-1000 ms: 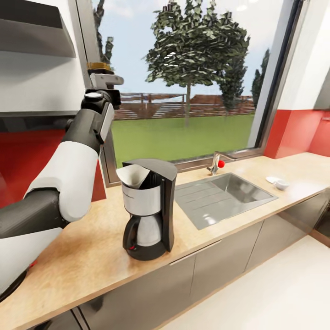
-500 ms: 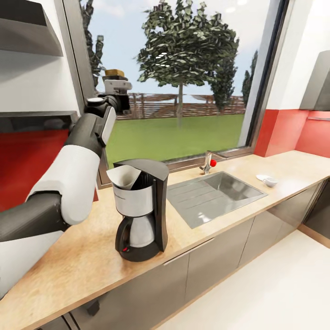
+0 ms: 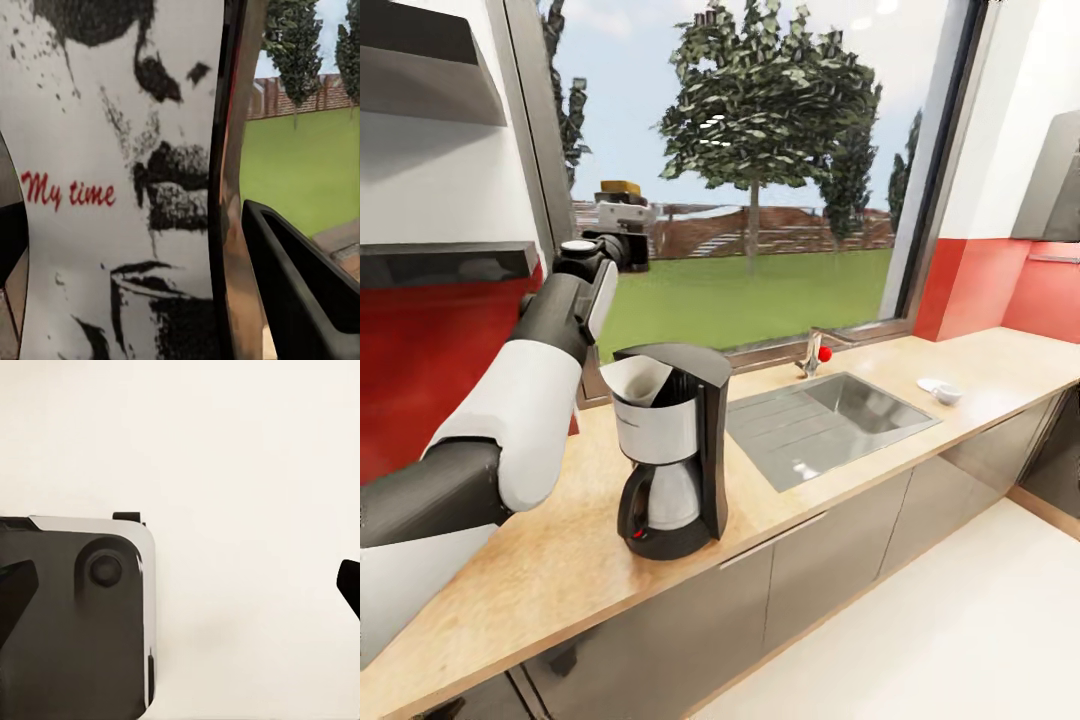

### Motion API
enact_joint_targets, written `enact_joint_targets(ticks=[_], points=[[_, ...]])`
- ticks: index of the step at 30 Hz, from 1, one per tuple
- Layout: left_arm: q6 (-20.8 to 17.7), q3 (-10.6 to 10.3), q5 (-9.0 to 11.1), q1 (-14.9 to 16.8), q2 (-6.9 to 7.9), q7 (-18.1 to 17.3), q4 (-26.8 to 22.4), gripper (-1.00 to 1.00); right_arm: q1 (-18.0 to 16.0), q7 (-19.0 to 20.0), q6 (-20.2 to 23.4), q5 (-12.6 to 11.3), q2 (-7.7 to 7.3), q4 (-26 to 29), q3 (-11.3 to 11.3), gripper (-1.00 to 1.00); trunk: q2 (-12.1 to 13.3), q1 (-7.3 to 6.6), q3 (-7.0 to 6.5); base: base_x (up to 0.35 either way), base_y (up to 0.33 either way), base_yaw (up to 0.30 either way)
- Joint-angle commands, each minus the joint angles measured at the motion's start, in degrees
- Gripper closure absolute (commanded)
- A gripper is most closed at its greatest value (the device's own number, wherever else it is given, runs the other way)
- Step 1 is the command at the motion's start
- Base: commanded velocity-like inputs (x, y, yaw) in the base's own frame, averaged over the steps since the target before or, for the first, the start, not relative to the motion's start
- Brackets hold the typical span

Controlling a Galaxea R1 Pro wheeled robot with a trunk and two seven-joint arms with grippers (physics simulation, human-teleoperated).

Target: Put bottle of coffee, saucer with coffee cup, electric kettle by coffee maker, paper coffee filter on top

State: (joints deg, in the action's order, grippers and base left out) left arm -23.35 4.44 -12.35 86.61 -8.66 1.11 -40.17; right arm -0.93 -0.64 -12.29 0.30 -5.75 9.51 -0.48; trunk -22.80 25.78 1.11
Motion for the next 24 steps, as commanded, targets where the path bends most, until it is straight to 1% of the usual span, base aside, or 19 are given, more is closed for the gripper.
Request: enact_joint_targets(ticks=[1, 5, 7, 11, 15, 17, 20, 24], points=[[-0.24, 0.17, -0.42, -0.75, -0.01, -0.16, -1.02, 1.00, -0.04, -0.06, -0.19, 0.00, 0.08, -0.03, -0.04, -1.00, -0.12, 0.01, 0.11, -0.132, 0.030, 0.000], [-0.21, 0.07, -0.54, -3.36, 0.09, -0.22, -3.85, 1.00, -0.04, -0.06, -0.19, 0.05, 0.24, -0.02, 0.01, -1.00, -0.12, 0.01, 0.11, -0.043, 0.010, 0.000], [-0.21, 0.06, -0.56, -3.88, 0.17, -0.25, -4.23, 1.00, -0.04, -0.06, -0.19, 0.05, 0.27, -0.02, 0.03, -1.00, -0.12, 0.01, 0.11, -0.009, 0.002, 0.000], [-0.13, 0.09, -0.61, -6.40, 0.35, -0.29, -4.68, 1.00, -0.04, -0.06, -0.28, 0.05, 0.30, -0.02, 0.04, -1.00, -0.12, 0.01, 0.11, -0.002, 0.000, 0.000], [-0.05, 0.12, -0.68, -8.11, 0.55, -0.26, -4.84, 1.00, -0.04, -0.06, -0.36, 0.05, 0.31, -0.02, 0.04, -1.00, -0.12, 0.01, 0.11, 0.000, 0.000, 0.000], [-0.04, 0.13, -0.81, -9.31, 0.74, -0.25, -5.68, 1.00, -0.04, -0.06, -0.41, 0.04, 0.36, -0.02, 0.04, -1.00, -0.12, 0.01, 0.11, 0.000, 0.000, 0.000], [-0.07, 0.13, -0.78, -12.20, 2.31, -0.25, -8.60, 1.00, -0.04, -0.06, -0.44, 0.04, 0.38, -0.02, 0.04, -1.00, -0.12, 0.01, 0.11, 0.000, 0.000, 0.000], [-0.13, 0.45, -0.75, -14.35, 4.21, -0.31, -11.27, 1.00, -0.04, -0.06, -0.45, -0.01, 0.39, -0.06, 0.04, -1.00, -0.12, 0.01, 0.11, 0.000, 0.000, 0.000]])
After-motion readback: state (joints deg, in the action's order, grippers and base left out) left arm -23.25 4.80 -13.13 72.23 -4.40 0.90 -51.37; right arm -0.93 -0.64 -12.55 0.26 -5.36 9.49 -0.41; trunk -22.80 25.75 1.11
